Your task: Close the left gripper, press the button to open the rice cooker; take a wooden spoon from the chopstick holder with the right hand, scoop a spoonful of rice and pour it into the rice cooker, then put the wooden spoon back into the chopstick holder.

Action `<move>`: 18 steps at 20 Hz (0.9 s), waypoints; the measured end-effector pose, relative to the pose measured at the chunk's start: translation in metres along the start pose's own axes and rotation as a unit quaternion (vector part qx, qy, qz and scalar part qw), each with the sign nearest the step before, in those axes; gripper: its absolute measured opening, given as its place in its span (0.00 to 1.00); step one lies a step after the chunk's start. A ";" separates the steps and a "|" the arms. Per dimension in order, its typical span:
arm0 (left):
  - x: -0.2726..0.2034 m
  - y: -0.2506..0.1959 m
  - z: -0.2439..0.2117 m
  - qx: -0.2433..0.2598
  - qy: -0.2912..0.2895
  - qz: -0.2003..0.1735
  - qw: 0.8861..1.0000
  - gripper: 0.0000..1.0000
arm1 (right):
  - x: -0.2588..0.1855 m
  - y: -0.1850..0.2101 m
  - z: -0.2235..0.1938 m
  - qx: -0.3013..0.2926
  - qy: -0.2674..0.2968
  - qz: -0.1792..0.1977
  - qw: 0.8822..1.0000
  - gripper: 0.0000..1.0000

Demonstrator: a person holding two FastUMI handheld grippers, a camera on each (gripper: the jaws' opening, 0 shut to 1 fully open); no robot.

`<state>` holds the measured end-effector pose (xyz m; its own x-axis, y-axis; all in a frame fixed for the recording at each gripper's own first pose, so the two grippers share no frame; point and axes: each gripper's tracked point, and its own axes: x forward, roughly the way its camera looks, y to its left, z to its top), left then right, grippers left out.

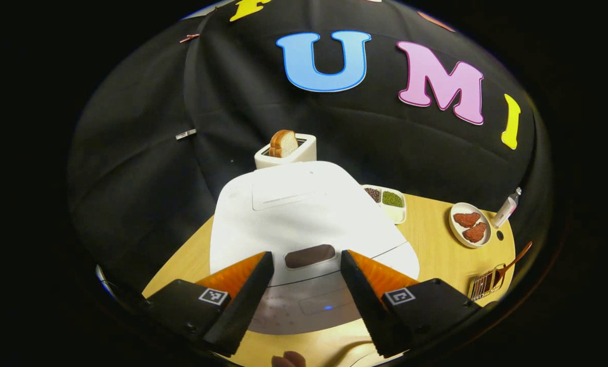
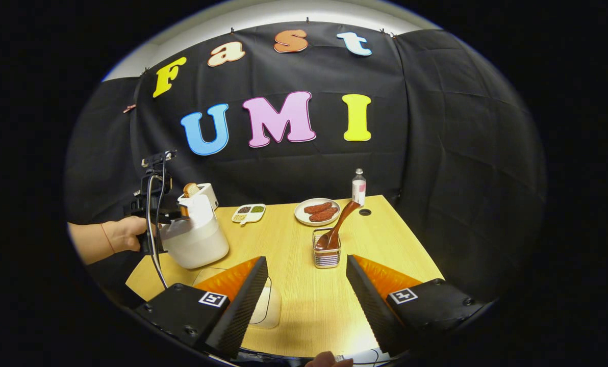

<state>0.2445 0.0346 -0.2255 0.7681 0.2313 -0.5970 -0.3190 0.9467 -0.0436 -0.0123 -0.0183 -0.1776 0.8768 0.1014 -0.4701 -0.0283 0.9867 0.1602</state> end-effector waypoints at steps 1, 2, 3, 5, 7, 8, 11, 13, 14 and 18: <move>-0.002 -0.001 0.010 -0.004 -0.019 -0.005 1.000 0.96 | 0.000 0.000 0.000 -0.002 -0.001 0.000 1.000 0.99; -0.007 -0.002 0.021 -0.007 -0.042 -0.010 0.999 0.95 | 0.000 0.000 0.000 -0.002 -0.001 -0.001 1.000 0.99; -0.013 -0.002 0.035 -0.003 -0.068 -0.013 0.998 0.93 | 0.000 0.000 -0.001 -0.001 0.000 -0.001 1.000 0.99; -0.026 0.001 0.058 0.011 -0.110 -0.018 0.994 0.93 | 0.002 0.002 -0.001 0.001 0.001 -0.001 1.000 0.99; -0.048 -0.001 0.078 0.017 -0.152 -0.034 0.988 0.93 | 0.002 0.004 0.004 0.003 -0.004 0.000 1.000 0.99; -0.061 -0.004 0.087 0.017 -0.175 -0.048 0.983 0.93 | 0.002 0.006 0.007 0.004 -0.007 0.001 1.000 0.99; -0.115 -0.010 0.103 0.012 -0.241 -0.091 0.966 0.93 | 0.003 0.011 0.015 0.000 -0.016 0.003 1.000 0.99; -0.148 -0.008 0.111 0.015 -0.279 -0.109 0.954 0.93 | 0.002 0.016 0.020 -0.006 -0.021 0.007 1.000 0.99; -0.164 -0.007 0.112 0.017 -0.292 -0.115 0.949 0.93 | 0.003 0.018 0.023 -0.009 -0.024 0.008 1.000 0.99; -0.219 -0.012 0.105 0.021 -0.315 -0.140 0.938 0.93 | 0.005 0.028 0.036 -0.015 -0.037 0.017 0.999 0.99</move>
<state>0.1386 -0.0039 -0.0099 0.9986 0.0461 0.0258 -0.0437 0.9951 -0.0891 0.0084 0.0052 -0.1436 0.9081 0.1271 -0.3989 -0.0730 0.9863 0.1481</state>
